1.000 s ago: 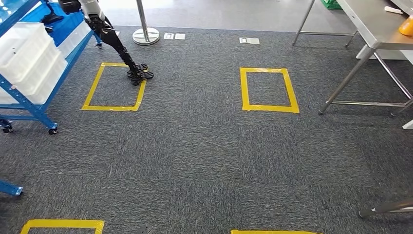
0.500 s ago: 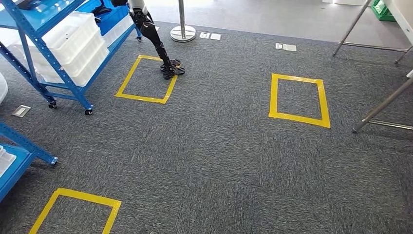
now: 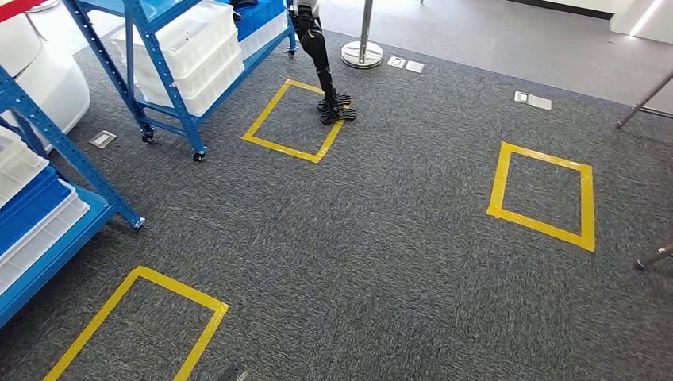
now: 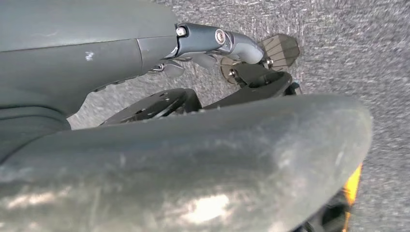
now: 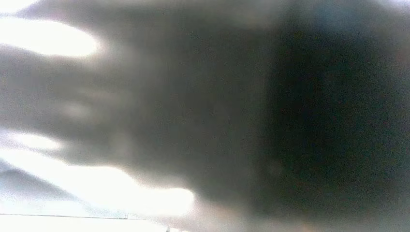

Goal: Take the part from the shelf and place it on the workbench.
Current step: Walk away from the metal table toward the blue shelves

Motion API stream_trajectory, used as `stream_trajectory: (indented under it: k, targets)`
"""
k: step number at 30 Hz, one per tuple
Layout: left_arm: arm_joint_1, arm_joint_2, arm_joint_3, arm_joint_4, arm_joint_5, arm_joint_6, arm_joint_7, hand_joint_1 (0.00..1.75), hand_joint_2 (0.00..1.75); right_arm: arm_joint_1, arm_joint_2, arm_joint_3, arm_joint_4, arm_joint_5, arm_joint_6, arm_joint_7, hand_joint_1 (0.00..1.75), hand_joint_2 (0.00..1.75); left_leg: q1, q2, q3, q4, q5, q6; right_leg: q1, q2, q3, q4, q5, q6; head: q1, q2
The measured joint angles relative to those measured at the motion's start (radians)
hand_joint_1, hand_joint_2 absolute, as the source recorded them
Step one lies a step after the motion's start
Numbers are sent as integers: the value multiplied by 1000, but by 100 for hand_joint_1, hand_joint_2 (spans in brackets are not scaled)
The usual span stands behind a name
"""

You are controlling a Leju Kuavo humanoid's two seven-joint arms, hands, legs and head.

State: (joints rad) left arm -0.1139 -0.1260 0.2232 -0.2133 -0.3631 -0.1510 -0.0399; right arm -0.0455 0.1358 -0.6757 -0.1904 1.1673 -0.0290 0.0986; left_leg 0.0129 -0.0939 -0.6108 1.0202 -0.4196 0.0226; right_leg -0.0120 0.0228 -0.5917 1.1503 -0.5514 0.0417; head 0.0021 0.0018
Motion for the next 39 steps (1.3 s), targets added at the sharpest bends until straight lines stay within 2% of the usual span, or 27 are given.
stream_trajectory:
  k: [2, 3, 5, 6, 8, 9, 10, 11, 12, 13, 14, 16, 18, 19, 21, 23, 25, 27, 28, 29, 30, 31, 32, 34, 36, 38, 39]
  targets:
    - [0, 0, 0, 0, -1, 1, -3, 0, 0, -1, -1, -1, 0, -2, 0, 0, 0, 0, -3, -23, -2, 1, 4, -9, 2, 40, 55, -120, 45, -4, 0, 0]
    - [0, 0, 0, 0, -2, 4, -3, 0, 0, -2, -1, -2, 0, -2, 0, -1, 0, 0, -3, -32, -4, 0, 7, -14, 5, 52, 66, -145, 54, -10, 0, 0]
    - [2, 0, 0, 0, -3, 13, -2, 0, 0, -4, -1, -5, 0, -2, 0, -1, 0, 0, -2, -50, -8, -4, 13, -26, 9, 36, 69, -150, 61, -24, 0, 0]
    - [4, 1, 0, 0, -3, 18, 1, 0, 0, -5, -1, -6, 0, -2, 0, -1, 0, 0, -1, -45, -13, 0, 12, -31, 7, 24, 71, -153, 66, -32, -1, 0]
    - [6, 2, 0, 0, -3, 25, 9, 0, 0, -3, -1, -7, 0, -2, 1, -1, 0, 0, -4, 9, -44, 57, -29, -37, 2, -4, 72, -158, 74, -46, -6, 0]
    - [5, 2, 0, 0, -3, 26, 13, 0, 0, -1, -1, -7, 0, -2, 1, -1, 0, 0, -6, 46, -70, 116, -66, -39, 2, -19, 71, -159, 76, -51, -10, 0]
    - [4, 2, 0, 0, -3, 27, 14, 0, 0, 2, 0, -7, 0, -2, 1, -1, 0, 0, -6, 71, -100, 186, -105, -42, 4, -35, 70, -159, 76, -53, -13, 0]
    - [4, 2, 0, 0, -3, 27, 16, 0, 0, 4, 0, -8, 0, -2, 1, 0, 0, 0, -4, 82, -127, 249, -134, -45, 6, -51, 69, -159, 76, -54, -14, 0]
    - [4, 2, 0, 0, -3, 27, 17, 0, 0, 5, 0, -8, 0, -2, 1, 0, 0, 0, -3, 87, -139, 283, -144, -47, 7, -66, 68, -158, 75, -54, -14, 0]
    - [5, 2, 0, 0, -3, 27, 18, 0, 0, 5, 0, -8, 0, -2, 1, 1, 0, 0, -1, 91, -129, 277, -133, -49, 7, -81, 68, -158, 75, -54, -14, 0]
    - [6, 3, 0, 0, -3, 27, 19, 0, 0, 4, 0, -8, 0, -2, 1, 1, 0, 0, 0, 98, -101, 233, -109, -50, 7, -93, 69, -158, 74, -53, -14, 0]
    - [5, 3, 0, 0, -3, 27, 20, 0, 0, 3, 0, -9, 0, -2, 1, 1, 0, 0, -2, 139, -14, 91, -54, -47, 11, -115, 74, -156, 69, -48, -15, 0]
    - [3, 3, 0, 0, -3, 27, 19, 0, 0, 2, 0, -9, 0, -1, 1, 1, 0, 0, -6, 166, 30, 13, -35, -37, 19, -131, 78, -154, 65, -40, -12, 0]
    - [3, 3, 0, 0, -3, 27, 19, 0, 0, 1, 0, -9, 0, -1, 1, 1, 0, 0, -9, 163, 31, 7, -36, -31, 21, -139, 79, -154, 64, -36, -10, 0]
    - [3, 3, 0, 0, -3, 27, 18, 0, 0, -3, -1, -9, 0, -1, 1, 1, 0, 0, -9, 137, 26, 3, -30, -18, 19, -149, 79, -151, 60, -27, -9, 0]
    - [2, 3, 0, 0, -3, 27, 17, 0, 0, -5, -1, -10, 0, -1, 1, 1, 0, 0, -4, 113, 23, -3, -22, -3, 13, -107, 58, -105, 31, -21, -5, 0]
    - [-1, 2, 0, 0, -3, 26, 16, 0, 0, -3, 0, -11, 0, -1, 1, 2, 0, 0, -1, 86, 16, -4, -15, 7, 8, -47, -3, 23, -28, -25, 0, 0]
    - [-1, 1, 0, 0, -3, 26, 16, 0, 0, -1, 0, -12, 0, -1, 2, 2, 0, 0, -1, 56, 8, -3, -10, 10, 5, -28, -60, 138, -67, -22, 0, 0]
    - [-1, 1, 0, 0, -3, 26, 16, 0, 0, -1, 0, -12, 0, -1, 2, 3, 0, 0, -1, 41, 7, -3, -7, 9, 3, -26, -65, 145, -63, -15, 0, 0]
    - [0, 1, 0, 0, -3, 26, 16, 0, 0, -1, -1, -12, 0, -1, 2, 3, 0, 0, -1, 25, 6, -3, -5, 6, 1, -23, -47, 106, -41, -6, 0, 0]
    - [0, 1, 0, 0, -3, 26, 16, 0, 0, -1, -1, -12, 0, -1, 2, 4, 0, 0, 0, 11, 6, -3, -3, 3, -2, -14, -13, 37, -11, 2, 1, 0]
    - [0, 1, 0, 0, -3, 25, 16, 0, 0, -1, -1, -12, 0, -1, 2, 4, 0, 0, 0, -2, 5, -3, 0, -2, -5, 4, 22, -39, 17, 8, 1, 0]
    - [0, 1, 0, 0, -3, 26, 16, 0, 0, -2, -2, -13, 0, -1, 2, 4, 0, 0, -2, -14, 4, -2, 2, -7, -6, 19, 51, -102, 39, 7, 1, 0]
    - [0, 1, 0, 0, -4, 25, 15, 0, 0, -4, -2, -13, 0, -1, 2, 4, 0, 0, -4, -30, 0, -4, 7, -18, -2, 32, 69, -149, 54, -5, 1, 0]
    - [3, 1, 0, 0, -4, 25, 13, 0, 0, -7, -2, -13, 0, -1, 2, 3, 0, 0, -2, -38, -5, -7, 12, -29, 1, 14, 73, -151, 62, -21, 1, 0]
    - [6, 2, 0, 0, -4, 25, 11, 0, 0, -7, -3, -13, 0, -1, 2, 3, 0, 0, -2, 3, -21, 23, -10, -37, -3, -8, 77, -155, 70, -37, -3, 0]
    - [5, 2, -1, 0, -4, 24, 9, 0, 0, -5, -3, -13, 0, -1, 2, 3, 0, 0, -2, 35, -42, 70, -41, -40, -5, -21, 75, -156, 73, -44, -7, 0]
